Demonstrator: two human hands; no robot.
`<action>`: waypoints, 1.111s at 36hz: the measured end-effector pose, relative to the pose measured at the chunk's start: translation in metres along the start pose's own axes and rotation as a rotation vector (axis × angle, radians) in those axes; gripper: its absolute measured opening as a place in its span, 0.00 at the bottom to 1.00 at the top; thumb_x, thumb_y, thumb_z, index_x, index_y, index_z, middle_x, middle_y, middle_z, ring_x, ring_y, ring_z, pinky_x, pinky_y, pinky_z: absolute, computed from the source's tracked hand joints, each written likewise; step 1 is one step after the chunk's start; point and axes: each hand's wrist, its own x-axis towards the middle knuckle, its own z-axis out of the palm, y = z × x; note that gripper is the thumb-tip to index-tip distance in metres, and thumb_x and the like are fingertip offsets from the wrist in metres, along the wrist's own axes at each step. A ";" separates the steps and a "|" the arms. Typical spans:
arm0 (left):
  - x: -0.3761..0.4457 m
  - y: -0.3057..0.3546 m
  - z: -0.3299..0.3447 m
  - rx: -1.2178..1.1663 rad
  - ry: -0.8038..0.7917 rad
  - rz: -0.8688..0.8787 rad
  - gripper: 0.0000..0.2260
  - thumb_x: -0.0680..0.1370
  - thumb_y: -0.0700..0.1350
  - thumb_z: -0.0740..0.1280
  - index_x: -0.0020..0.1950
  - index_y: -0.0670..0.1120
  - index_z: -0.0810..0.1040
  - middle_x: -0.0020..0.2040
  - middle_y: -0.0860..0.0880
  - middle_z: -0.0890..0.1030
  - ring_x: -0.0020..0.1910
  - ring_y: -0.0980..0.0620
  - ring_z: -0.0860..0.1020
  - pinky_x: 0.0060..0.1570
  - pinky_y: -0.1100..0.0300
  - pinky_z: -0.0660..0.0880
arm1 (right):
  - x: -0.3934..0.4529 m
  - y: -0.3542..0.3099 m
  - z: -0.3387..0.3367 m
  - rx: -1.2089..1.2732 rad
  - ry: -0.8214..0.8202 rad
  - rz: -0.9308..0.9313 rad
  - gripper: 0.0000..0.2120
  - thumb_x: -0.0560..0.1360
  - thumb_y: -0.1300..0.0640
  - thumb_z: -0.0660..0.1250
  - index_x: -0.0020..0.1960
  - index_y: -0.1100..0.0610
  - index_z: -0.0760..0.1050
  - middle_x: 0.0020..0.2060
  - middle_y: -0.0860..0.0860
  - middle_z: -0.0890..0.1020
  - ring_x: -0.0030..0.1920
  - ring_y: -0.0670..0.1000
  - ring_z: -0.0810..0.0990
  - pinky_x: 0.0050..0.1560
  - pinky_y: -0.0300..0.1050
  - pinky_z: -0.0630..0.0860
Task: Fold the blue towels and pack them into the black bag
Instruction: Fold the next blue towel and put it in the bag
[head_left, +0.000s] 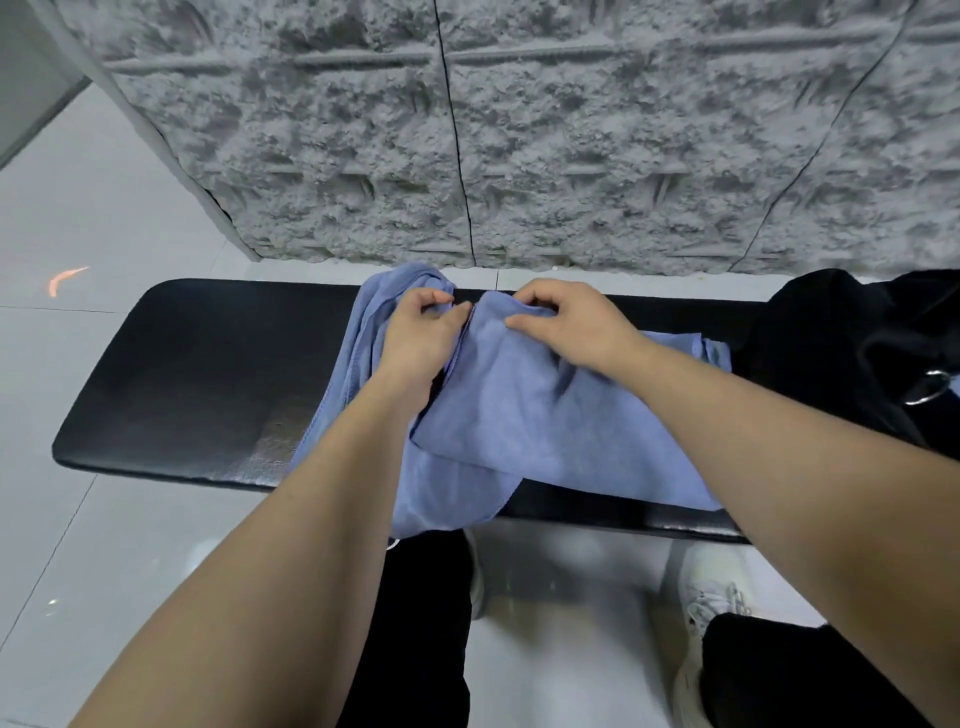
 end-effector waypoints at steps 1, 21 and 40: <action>0.000 -0.001 0.000 -0.003 -0.007 -0.003 0.07 0.77 0.45 0.71 0.47 0.52 0.73 0.47 0.52 0.80 0.44 0.51 0.78 0.41 0.58 0.73 | 0.002 0.001 -0.002 0.023 -0.017 -0.008 0.05 0.74 0.55 0.73 0.44 0.45 0.79 0.44 0.42 0.83 0.49 0.46 0.80 0.57 0.47 0.74; 0.000 0.007 -0.001 0.043 -0.001 0.120 0.10 0.84 0.48 0.59 0.63 0.52 0.75 0.52 0.54 0.80 0.50 0.55 0.79 0.50 0.58 0.77 | 0.031 -0.011 -0.011 -0.011 -0.308 0.094 0.14 0.74 0.49 0.74 0.57 0.51 0.78 0.35 0.43 0.79 0.32 0.38 0.75 0.34 0.32 0.69; -0.004 0.006 0.006 0.020 -0.089 -0.100 0.26 0.78 0.44 0.70 0.73 0.54 0.64 0.56 0.47 0.78 0.51 0.49 0.80 0.51 0.54 0.81 | 0.031 0.022 -0.049 0.159 0.242 0.463 0.15 0.80 0.51 0.63 0.64 0.55 0.67 0.43 0.52 0.75 0.37 0.48 0.71 0.36 0.44 0.68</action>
